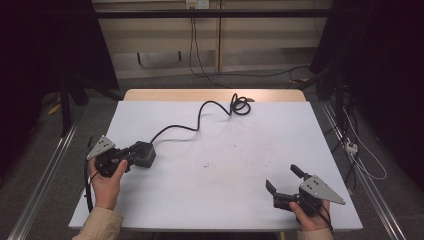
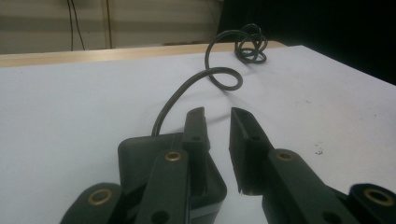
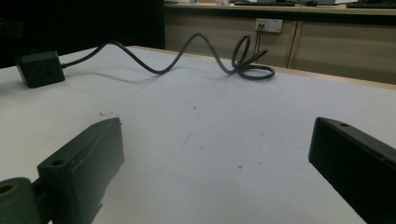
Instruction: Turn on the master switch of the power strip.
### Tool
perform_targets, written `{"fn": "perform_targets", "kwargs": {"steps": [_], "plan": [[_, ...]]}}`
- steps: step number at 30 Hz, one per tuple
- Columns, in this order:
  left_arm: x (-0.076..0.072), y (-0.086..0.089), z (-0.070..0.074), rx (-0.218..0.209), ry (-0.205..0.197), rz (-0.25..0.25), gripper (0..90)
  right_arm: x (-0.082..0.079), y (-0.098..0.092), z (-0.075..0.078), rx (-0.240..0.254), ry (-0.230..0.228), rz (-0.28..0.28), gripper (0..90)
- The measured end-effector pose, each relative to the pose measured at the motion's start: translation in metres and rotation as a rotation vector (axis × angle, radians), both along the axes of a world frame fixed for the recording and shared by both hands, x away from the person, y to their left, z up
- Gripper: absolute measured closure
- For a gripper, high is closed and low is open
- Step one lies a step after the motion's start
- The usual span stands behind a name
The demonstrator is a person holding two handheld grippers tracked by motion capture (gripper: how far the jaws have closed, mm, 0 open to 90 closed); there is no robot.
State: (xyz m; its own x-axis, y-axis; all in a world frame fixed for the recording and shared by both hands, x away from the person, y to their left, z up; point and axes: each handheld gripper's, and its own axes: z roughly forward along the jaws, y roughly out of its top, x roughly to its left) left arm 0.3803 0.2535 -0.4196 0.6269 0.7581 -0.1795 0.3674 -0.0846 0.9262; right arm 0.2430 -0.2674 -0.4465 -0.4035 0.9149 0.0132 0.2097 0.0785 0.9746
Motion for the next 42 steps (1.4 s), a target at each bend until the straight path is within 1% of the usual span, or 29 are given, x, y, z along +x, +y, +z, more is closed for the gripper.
{"fn": "perform_targets", "kwargs": {"steps": [3,10,14,19,36,40,42], "plan": [[0.0001,0.0005,0.0002,0.008,-0.004,0.001,78.9,-0.0001,0.0000,0.0000,-0.001,0.000,0.001,2.8],[0.0008,0.0015,-0.0005,0.008,0.000,0.003,81.0,0.0001,0.0000,0.0000,-0.001,0.001,0.000,2.9],[0.0007,0.0008,-0.0005,0.015,-0.003,0.003,81.9,0.0001,0.0002,-0.0001,-0.004,0.003,0.001,2.9],[0.0018,0.0025,-0.0009,0.016,0.005,0.004,83.9,0.0001,0.0001,0.0001,-0.002,0.001,0.000,2.9],[0.0030,0.0046,-0.0014,0.027,0.007,0.016,87.3,0.0002,-0.0002,0.0000,0.000,0.000,-0.001,3.0],[0.0034,0.0053,-0.0018,0.045,0.012,0.014,89.7,0.0002,-0.0002,0.0001,0.000,0.000,-0.001,3.0],[0.0033,0.0054,-0.0018,0.046,0.010,0.015,90.0,0.0001,-0.0003,0.0001,-0.001,0.001,-0.001,3.0]]}}
